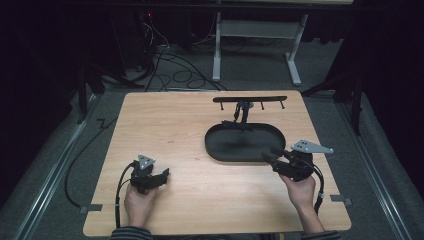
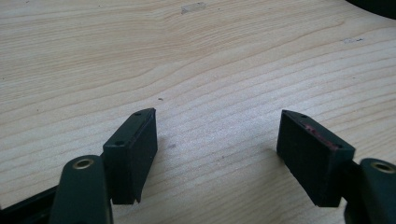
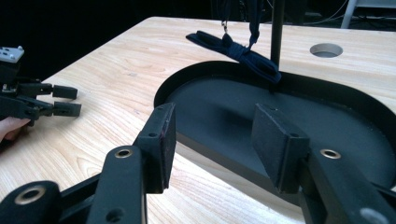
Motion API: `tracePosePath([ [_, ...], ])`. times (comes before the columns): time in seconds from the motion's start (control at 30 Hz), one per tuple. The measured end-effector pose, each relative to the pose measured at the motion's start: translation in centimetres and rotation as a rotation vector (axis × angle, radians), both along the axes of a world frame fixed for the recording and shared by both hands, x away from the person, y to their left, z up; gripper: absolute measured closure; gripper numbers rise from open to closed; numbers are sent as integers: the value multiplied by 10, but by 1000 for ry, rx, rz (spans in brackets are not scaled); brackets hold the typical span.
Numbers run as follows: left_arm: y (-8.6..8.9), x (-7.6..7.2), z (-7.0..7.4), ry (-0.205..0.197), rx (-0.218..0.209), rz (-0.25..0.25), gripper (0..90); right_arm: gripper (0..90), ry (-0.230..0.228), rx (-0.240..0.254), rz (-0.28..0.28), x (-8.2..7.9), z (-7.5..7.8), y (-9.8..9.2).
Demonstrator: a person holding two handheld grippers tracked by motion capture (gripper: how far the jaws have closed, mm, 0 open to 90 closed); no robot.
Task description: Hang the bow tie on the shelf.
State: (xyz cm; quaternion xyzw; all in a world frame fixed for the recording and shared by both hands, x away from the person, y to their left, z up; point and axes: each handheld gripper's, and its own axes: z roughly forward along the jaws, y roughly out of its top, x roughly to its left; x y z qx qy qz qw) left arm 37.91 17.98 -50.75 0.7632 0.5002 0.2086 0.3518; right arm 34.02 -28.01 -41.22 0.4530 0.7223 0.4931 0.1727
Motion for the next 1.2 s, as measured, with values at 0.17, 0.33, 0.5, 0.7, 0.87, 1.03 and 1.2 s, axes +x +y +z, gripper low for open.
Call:
tracePosePath([
  [0.17,0,0,0,0,0,0,294,518,6,-2,6,0,-4,3],
  [0.33,0,0,0,0,0,0,294,517,13,-1,13,-1,-8,5],
  [0.5,0,0,0,0,1,0,294,517,19,-2,18,-2,-12,6],
  [0.7,0,0,0,0,1,0,294,517,33,4,20,-2,-18,8],
  [0.87,0,0,0,0,1,0,294,517,48,4,24,-3,-22,11],
  [1.03,0,0,0,0,0,0,294,517,55,4,26,-3,-25,12],
  [1.2,0,0,0,0,0,-1,294,517,62,3,35,-4,-28,15],
])
